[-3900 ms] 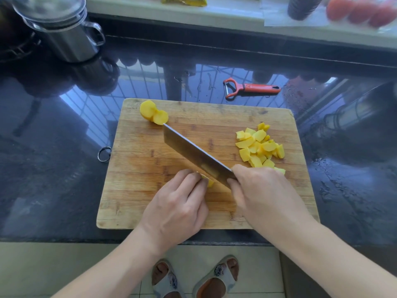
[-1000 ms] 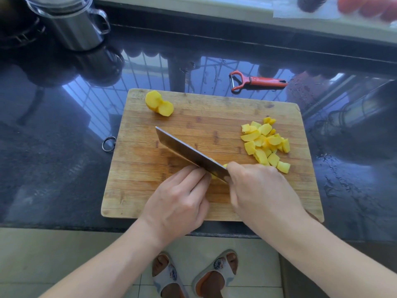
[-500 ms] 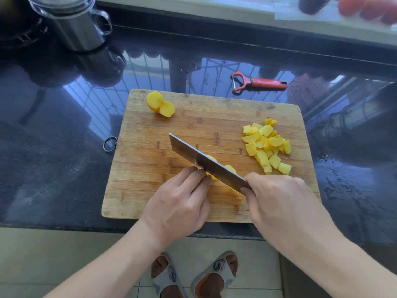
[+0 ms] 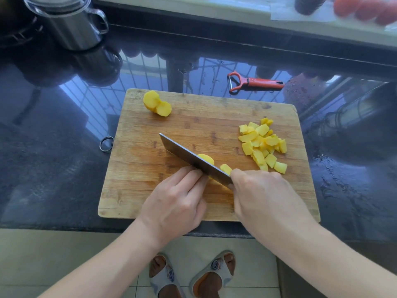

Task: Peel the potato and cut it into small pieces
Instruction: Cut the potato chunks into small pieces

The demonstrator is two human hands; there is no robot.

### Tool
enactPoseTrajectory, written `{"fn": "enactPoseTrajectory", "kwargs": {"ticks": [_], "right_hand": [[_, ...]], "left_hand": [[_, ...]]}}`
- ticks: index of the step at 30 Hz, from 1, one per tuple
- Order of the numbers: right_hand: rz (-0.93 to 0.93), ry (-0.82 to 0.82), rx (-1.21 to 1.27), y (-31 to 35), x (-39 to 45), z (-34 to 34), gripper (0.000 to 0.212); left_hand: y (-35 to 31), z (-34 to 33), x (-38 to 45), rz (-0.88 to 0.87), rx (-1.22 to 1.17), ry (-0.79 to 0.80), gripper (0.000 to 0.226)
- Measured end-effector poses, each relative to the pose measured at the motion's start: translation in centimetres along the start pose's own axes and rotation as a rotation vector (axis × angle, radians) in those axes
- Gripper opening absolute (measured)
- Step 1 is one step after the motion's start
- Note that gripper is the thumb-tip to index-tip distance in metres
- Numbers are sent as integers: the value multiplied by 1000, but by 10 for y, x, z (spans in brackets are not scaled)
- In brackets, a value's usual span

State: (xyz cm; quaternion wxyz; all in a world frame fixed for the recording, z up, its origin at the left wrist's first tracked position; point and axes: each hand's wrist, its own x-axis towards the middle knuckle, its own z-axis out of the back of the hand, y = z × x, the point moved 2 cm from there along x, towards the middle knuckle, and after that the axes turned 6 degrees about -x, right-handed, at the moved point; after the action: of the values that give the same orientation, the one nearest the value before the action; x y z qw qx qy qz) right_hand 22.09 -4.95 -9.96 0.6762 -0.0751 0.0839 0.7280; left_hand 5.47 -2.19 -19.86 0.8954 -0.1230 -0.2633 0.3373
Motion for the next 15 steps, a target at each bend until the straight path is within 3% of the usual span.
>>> {"fn": "enactPoseTrajectory", "kwargs": {"ticks": [6, 15], "right_hand": [[-32, -49, -17, 7, 5, -9, 26], [-94, -66, 193, -10, 9, -13, 25]], "left_hand": [[0, 1, 0, 23, -7, 15, 33], [-5, 7, 3, -1, -6, 41, 29]]}}
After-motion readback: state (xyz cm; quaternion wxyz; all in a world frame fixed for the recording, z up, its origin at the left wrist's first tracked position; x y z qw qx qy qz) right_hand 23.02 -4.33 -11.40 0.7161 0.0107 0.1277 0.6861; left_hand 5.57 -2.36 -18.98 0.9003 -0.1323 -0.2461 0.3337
